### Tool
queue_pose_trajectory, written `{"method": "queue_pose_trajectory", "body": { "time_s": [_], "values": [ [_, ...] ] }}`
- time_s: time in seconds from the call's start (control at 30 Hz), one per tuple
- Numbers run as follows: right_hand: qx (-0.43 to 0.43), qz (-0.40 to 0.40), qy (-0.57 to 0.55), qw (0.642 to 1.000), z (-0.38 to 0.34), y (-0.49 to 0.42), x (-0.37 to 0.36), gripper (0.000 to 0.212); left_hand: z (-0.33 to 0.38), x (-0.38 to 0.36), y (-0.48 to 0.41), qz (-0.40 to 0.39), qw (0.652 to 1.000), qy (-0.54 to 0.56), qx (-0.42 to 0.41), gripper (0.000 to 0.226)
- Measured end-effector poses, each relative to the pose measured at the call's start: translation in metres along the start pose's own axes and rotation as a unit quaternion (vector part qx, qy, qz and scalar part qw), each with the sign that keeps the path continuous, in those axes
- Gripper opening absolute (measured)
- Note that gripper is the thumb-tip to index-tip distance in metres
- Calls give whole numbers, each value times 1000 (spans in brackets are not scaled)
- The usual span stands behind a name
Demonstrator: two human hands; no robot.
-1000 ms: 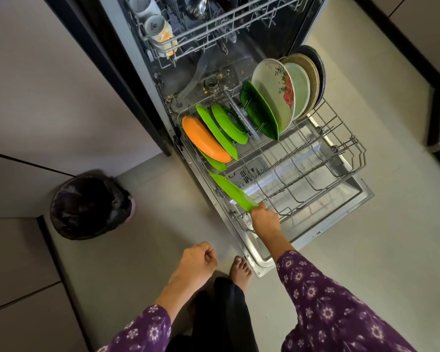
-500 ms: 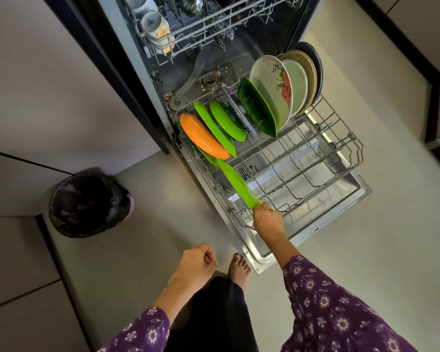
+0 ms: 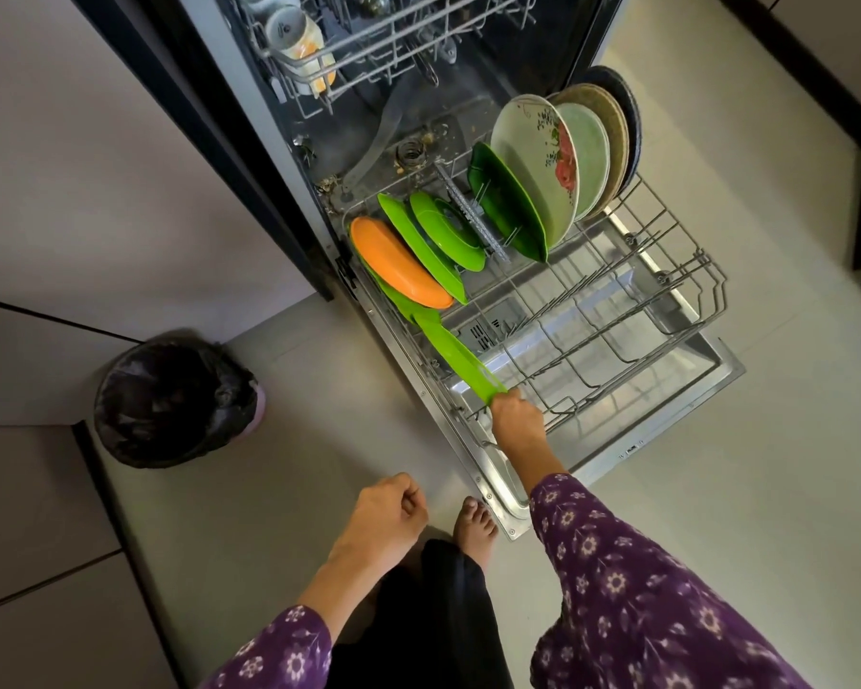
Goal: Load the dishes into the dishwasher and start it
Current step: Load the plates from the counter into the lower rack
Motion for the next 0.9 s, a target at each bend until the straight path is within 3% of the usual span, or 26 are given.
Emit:
{"method": "queue_pose_trajectory", "body": {
  "time_s": [0.17,0.47,0.6,0.77,0.9],
  "values": [
    [-16,-14,8,1000,6,-1,-10,18,-7,2,-1,5,1000,-6,7,8],
    [-52,-78,84,992,5,-11,-28,39,-9,-2,0,2,1000,3,11,15],
    [-90,8,22,996,2,-15,-11,41,-9,-7,0,-4,1000,2,13,16],
    [24,61,4,998,-19,-19,5,31,-2,-8,-4,-4,1000,12,10,9],
    [26,114,43,992,-27,-5,36,27,5,-7,-2,-12,1000,11,3,7]
  ]
}}
Point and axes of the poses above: each hand's wrist, its own y-axis away from the middle knuckle, its own x-axis out of the back of the hand, z = x × y, the point moved 8 cm from there along -y, towards the middle knuckle, and after that the axes turned 7 degrees about z, right-handed, at the moved point
